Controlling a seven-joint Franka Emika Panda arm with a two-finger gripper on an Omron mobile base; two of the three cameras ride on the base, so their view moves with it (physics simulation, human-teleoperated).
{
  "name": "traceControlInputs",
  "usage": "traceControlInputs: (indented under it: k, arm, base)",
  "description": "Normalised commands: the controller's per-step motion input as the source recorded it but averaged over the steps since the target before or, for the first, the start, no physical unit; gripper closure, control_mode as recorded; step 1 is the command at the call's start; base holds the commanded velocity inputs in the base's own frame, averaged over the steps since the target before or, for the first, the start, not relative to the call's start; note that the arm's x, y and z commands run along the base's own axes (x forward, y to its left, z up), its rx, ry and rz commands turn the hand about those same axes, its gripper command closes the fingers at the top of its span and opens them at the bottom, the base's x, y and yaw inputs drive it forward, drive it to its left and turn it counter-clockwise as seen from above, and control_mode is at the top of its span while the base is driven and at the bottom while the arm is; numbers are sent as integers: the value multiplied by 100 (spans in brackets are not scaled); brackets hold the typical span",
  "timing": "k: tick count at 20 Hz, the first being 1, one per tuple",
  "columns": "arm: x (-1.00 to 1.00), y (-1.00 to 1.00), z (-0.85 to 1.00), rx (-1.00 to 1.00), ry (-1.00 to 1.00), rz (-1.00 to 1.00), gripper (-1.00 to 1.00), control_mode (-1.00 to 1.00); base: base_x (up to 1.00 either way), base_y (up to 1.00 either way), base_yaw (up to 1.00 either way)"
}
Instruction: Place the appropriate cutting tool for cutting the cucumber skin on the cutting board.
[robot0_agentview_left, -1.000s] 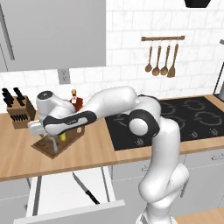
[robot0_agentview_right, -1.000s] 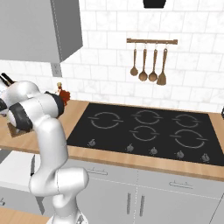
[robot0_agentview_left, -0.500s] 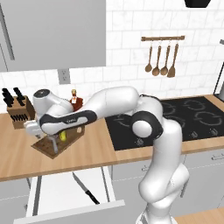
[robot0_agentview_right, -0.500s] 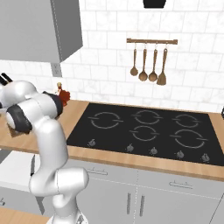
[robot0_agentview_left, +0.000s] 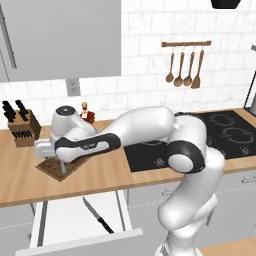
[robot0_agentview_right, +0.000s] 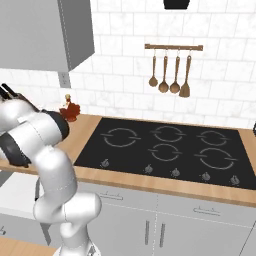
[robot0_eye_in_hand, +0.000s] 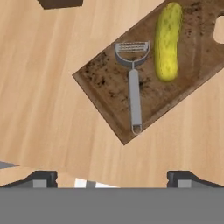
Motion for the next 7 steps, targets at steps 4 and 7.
traceControlInputs:
  k: [4,7]
  arm:
    - [-34,-31,28,9,-10,0,-100,-100]
    - [-43,-35,43,4,-12,0,-100,-100]
  base:
    - [0,0,0]
    - [0,0,0]
